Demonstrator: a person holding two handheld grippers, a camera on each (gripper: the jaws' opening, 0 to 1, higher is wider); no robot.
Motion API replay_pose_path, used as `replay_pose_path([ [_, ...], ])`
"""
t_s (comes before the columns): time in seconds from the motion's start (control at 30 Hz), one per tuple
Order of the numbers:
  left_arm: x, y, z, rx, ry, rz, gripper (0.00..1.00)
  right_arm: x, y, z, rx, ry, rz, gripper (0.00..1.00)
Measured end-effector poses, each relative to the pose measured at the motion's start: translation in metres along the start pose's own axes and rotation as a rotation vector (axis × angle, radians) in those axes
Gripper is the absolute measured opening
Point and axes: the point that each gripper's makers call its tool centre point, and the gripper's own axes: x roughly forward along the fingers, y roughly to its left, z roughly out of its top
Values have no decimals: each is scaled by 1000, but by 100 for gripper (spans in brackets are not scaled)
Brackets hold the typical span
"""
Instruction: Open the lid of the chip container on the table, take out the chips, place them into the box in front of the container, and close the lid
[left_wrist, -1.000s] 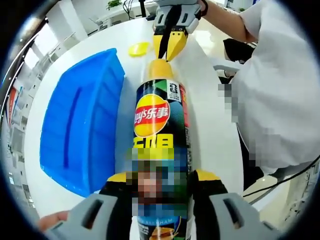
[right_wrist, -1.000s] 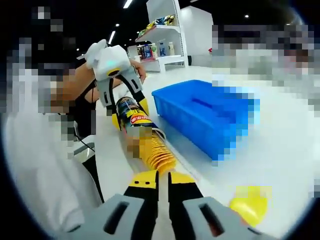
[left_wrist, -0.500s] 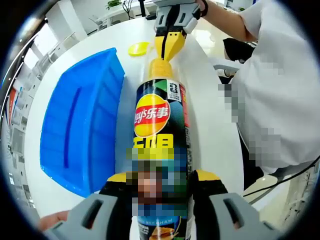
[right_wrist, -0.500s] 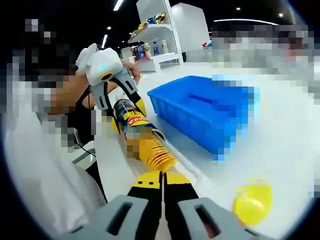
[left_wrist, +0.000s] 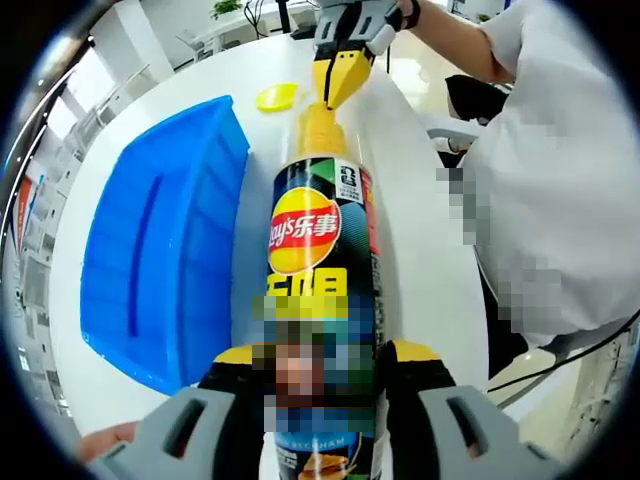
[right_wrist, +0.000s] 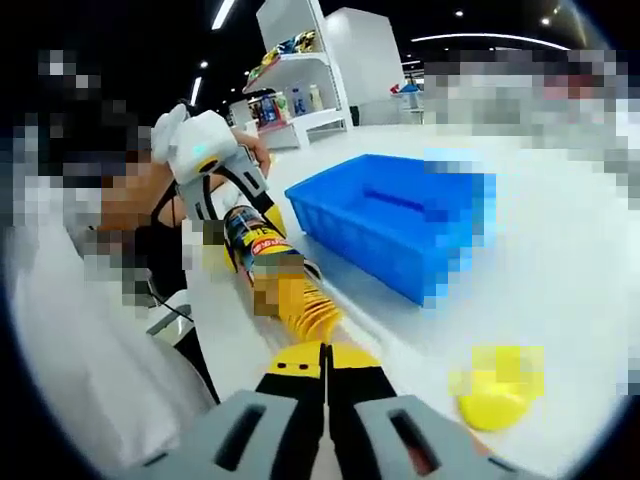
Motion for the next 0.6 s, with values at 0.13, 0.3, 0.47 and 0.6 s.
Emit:
replay_pose_path([
  [0.13,0,1,0,4,0,2,47,-7,1,0,9,1,-8,1],
  [0.3,0,1,0,2,4,1,47,-18,4,3,35,-6,-10,1],
  [0.47,0,1,0,1,5,-1,47,-32,1,9,47,-35,-32,1],
  [0.6,0,1,0,-1,2,-1,47,-41,-4,14,89,-69,-28,1],
])
